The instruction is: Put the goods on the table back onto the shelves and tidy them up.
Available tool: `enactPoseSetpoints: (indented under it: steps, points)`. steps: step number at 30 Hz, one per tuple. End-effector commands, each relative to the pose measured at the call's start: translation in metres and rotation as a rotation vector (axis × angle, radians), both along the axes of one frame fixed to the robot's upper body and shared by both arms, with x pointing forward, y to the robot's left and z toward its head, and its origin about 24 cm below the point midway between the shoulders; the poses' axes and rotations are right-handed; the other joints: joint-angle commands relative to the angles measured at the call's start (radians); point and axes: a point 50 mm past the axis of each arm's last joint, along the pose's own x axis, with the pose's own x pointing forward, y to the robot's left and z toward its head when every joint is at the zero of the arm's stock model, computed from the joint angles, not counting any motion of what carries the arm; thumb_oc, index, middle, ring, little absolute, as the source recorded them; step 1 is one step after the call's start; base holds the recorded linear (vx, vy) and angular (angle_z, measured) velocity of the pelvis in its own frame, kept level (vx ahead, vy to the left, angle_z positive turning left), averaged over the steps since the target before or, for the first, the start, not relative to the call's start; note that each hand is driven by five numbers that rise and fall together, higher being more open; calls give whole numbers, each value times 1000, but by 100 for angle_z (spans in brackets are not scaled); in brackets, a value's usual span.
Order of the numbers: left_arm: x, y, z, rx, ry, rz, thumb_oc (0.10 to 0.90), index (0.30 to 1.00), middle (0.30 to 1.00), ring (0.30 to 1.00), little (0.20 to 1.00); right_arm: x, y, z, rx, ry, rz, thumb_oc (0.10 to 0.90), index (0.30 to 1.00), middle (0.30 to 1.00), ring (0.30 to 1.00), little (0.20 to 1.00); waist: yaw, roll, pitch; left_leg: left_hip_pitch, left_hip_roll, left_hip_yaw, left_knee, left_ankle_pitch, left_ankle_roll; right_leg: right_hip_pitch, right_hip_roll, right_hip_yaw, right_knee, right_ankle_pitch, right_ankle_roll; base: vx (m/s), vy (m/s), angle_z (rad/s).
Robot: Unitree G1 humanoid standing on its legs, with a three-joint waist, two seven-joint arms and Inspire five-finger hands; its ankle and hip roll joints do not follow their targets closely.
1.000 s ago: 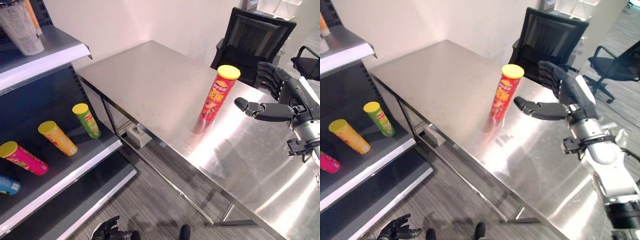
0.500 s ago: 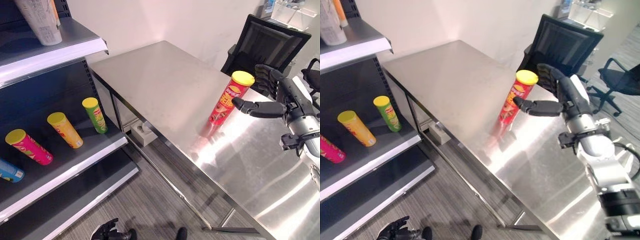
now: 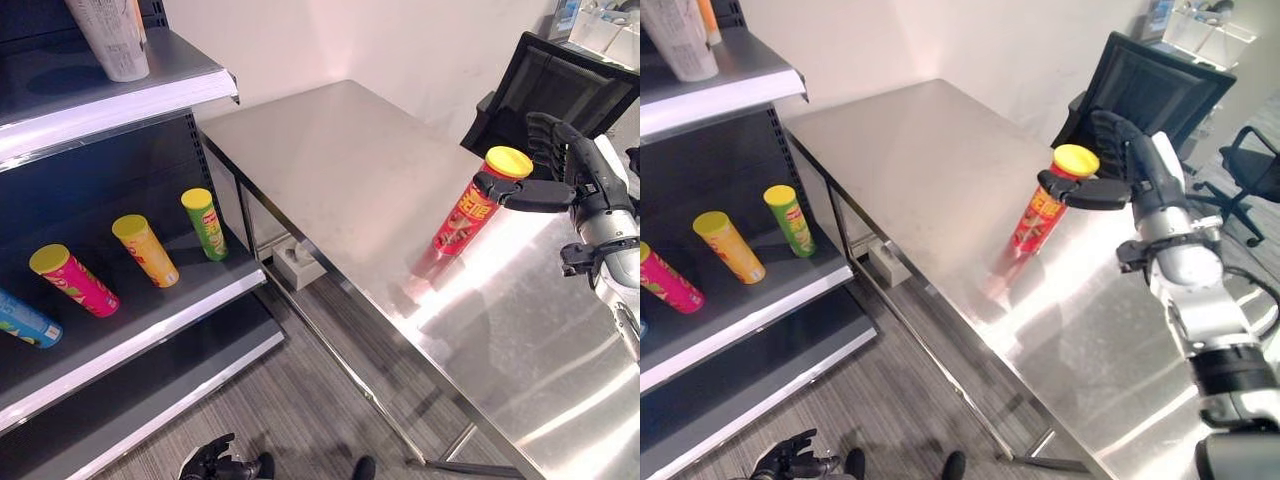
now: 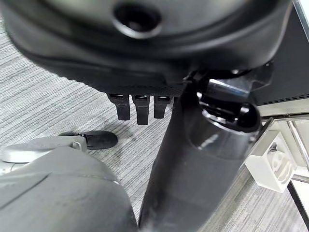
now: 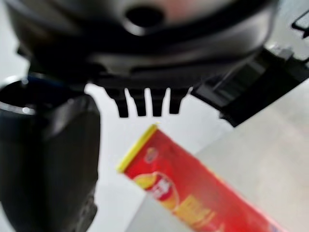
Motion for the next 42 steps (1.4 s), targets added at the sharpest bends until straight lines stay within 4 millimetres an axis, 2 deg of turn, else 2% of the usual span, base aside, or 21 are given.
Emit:
enactPoseSetpoints:
  steps: [1,8,15,21,22,24,25,40,42]
  points:
    - [17,18,11,74,-44,-77,800,900,900,900,900,4,7,65,-25,-223,14,800,900,900,900,900,19,-35,-32,-4,27,35,4,-56,-35,60,-53,17,6,-90,84,0,0,0]
    - [19,19,12,77,-48,-84,800,900,900,900,900,11,3,61,-32,-165,-4,800,900,900,900,900,21,-40,-29,-5,28,32,4,-57,-37,59,-51,16,6,-89,83,0,0,0]
    - [18,20,11,76,-41,-69,800,900,900,900,900,27,11,59,29,-130,11,800,900,900,900,900,32,-45,-24,-2,30,26,4,-57,-38,62,-50,12,6,-91,82,0,0,0]
    - [18,19,11,77,-40,-70,800,900,900,900,900,32,12,61,33,-124,5,800,900,900,900,900,36,-45,-25,-1,30,22,4,-58,-39,64,-50,10,6,-91,82,0,0,0]
    - [18,19,11,77,-41,-69,800,900,900,900,900,33,11,61,33,-116,-1,764,846,846,846,846,36,-46,-24,-1,30,21,4,-58,-39,64,-50,10,6,-91,82,0,0,0]
    - [19,19,11,78,-41,-70,800,900,900,900,900,35,9,60,22,-89,-13,444,366,366,366,366,39,-49,-24,-2,30,20,4,-58,-39,65,-50,8,6,-90,82,0,0,0]
    - [20,20,12,80,-42,-69,800,900,900,900,900,37,9,61,2,-69,-11,400,300,300,300,300,39,-51,-23,-3,30,20,4,-57,-40,65,-50,8,6,-90,82,0,0,0]
    - [19,20,11,77,-40,-67,800,900,900,900,900,34,5,60,-48,-36,-15,400,300,300,300,300,30,-55,-21,0,31,22,4,-58,-42,65,-50,7,6,-88,82,0,0,0]
    - [20,20,11,78,-44,-54,800,900,900,900,900,29,13,62,-28,-94,24,400,300,300,300,300,26,-49,-22,1,31,23,4,-59,-41,65,-51,6,6,-88,83,0,0,0]
